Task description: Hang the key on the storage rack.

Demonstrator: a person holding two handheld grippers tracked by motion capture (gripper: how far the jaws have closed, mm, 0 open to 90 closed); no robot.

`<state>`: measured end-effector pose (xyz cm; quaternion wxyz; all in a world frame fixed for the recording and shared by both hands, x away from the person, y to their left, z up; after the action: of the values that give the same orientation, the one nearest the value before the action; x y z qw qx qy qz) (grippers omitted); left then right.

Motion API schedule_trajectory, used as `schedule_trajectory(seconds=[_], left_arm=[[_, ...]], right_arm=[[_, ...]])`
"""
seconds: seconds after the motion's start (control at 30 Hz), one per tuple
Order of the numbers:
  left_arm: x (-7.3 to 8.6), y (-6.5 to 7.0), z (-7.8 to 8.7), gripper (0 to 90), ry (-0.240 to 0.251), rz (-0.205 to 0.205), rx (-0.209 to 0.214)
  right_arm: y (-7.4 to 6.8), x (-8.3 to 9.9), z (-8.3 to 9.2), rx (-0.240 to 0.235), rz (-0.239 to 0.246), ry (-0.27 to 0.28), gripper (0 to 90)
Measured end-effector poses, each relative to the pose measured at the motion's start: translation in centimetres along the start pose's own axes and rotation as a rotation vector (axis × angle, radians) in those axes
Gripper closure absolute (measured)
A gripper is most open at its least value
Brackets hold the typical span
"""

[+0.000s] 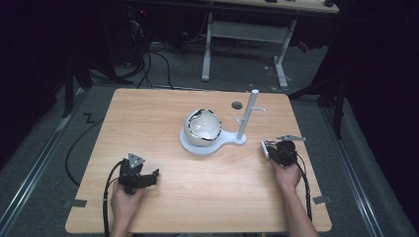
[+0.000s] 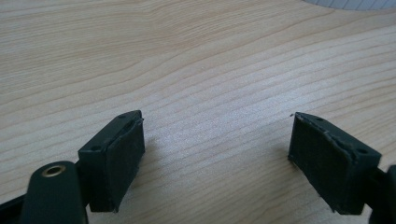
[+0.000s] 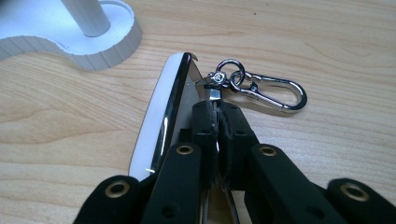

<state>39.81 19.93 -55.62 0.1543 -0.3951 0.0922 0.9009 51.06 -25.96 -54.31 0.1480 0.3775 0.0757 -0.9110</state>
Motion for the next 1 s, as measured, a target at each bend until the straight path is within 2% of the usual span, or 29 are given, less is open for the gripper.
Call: schedule_trajectory(seconds=[0.23,0.37,0.6,1.0], left_arm=[[0.0,0.0,0.0,18.7,0.0,0.0,0.0],[0.0,0.0,0.0,18.7,0.0,0.0,0.0],[0.0,0.0,0.0,18.7,0.0,0.0,0.0],[0.0,0.0,0.0,18.7,0.0,0.0,0.0]], right_arm=[[-0.7,-0.3,0.6,-0.013,0.032,0.061,86.3],[-1.1,-1.1,2.2,-0.02,0.065,0.125,86.3],[-1.4,-1.5,3.8,-0.033,0.095,0.161,86.4],[-2.6,-2.7,6.4,-0.109,0.141,0.209,86.3]])
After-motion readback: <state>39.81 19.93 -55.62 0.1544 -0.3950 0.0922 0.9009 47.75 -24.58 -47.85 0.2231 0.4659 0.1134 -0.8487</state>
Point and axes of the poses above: each handheld gripper's, and its own axes: z roughly backward along the jaws, x roughly out of its underside, y roughly to its right, the point moved 7 cm from there along -z, roughly forward along the jaws, and after that the axes turned 3 degrees about x, right-handed, at the moved point
